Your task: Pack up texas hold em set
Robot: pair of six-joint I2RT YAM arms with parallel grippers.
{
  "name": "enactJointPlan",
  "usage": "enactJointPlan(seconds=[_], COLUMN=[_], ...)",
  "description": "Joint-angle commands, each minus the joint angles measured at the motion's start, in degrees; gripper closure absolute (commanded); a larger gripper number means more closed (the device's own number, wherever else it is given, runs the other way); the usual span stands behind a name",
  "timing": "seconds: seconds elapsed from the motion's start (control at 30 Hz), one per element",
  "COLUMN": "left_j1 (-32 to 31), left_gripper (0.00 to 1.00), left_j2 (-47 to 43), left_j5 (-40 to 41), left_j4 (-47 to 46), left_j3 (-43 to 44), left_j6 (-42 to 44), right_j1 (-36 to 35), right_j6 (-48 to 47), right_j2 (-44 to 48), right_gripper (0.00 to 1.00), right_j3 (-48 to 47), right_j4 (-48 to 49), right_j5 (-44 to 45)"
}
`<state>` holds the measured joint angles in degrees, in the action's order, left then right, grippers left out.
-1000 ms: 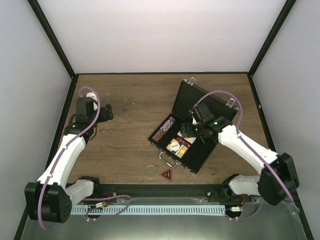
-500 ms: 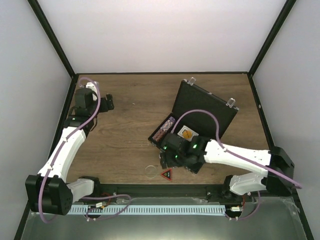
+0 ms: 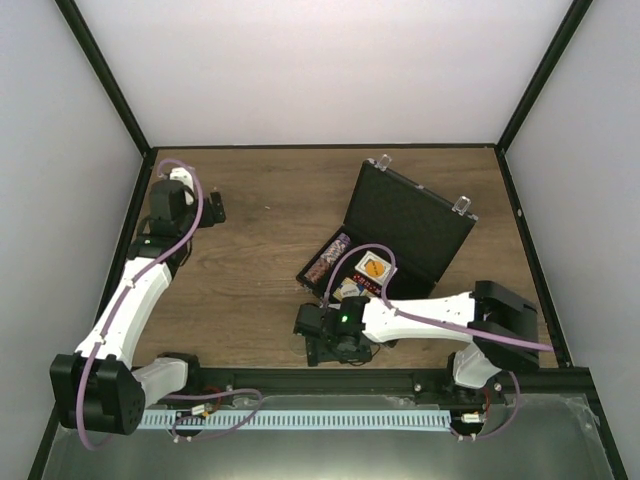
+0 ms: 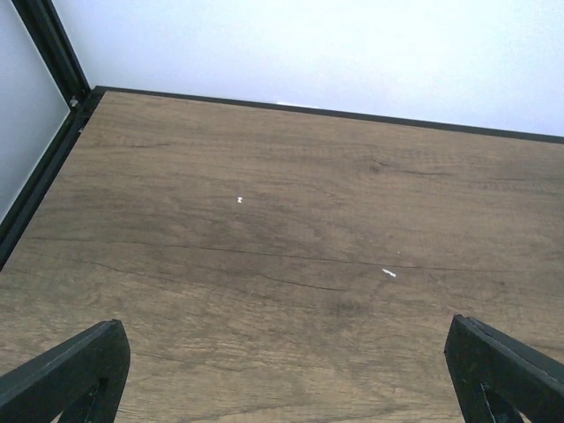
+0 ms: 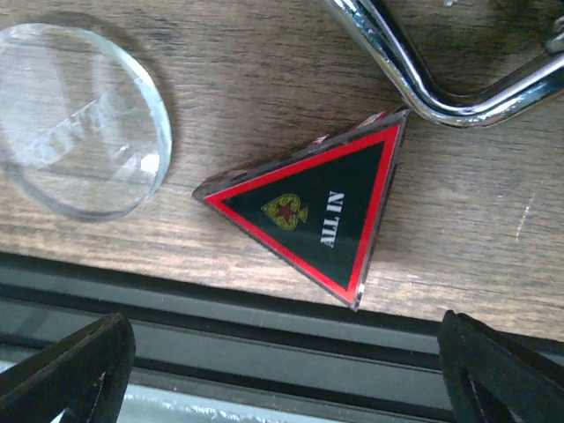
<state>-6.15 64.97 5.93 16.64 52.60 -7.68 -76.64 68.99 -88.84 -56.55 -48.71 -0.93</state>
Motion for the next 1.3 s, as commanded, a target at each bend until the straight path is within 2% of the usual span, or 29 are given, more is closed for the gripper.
enactJointPlan(seconds=[0.0, 0.47, 0.8, 1.27], left_j1=[-0.2, -0.18, -0.18, -0.18], left_gripper=[0.0, 0.0, 0.0, 0.0], left_j2=[-1.53, -2.47, -2.03, -1.0], left_j5=[0.63, 0.63, 0.41, -0.47], left_j4=[-0.38, -0.47, -0.65, -0.65], left_j3=[-0.71, -1.47, -1.58, -1.53], left_j6=[0.48, 0.72, 0.74, 0.74], right_j1=[-0.09, -0.02, 1.91, 2.23], right_j6=[3.51, 4.86, 4.58, 2.36], right_j2=[-2.52, -10.63, -9.98, -12.76], right_gripper=[0.04, 0.11, 0.19, 0.32], right_j3=[-2.38, -6.54, -3.41, -4.13], right_j4=[0.78, -1.54, 0.52, 1.03], right_j5=[3.02, 7.1, 6.82, 6.11])
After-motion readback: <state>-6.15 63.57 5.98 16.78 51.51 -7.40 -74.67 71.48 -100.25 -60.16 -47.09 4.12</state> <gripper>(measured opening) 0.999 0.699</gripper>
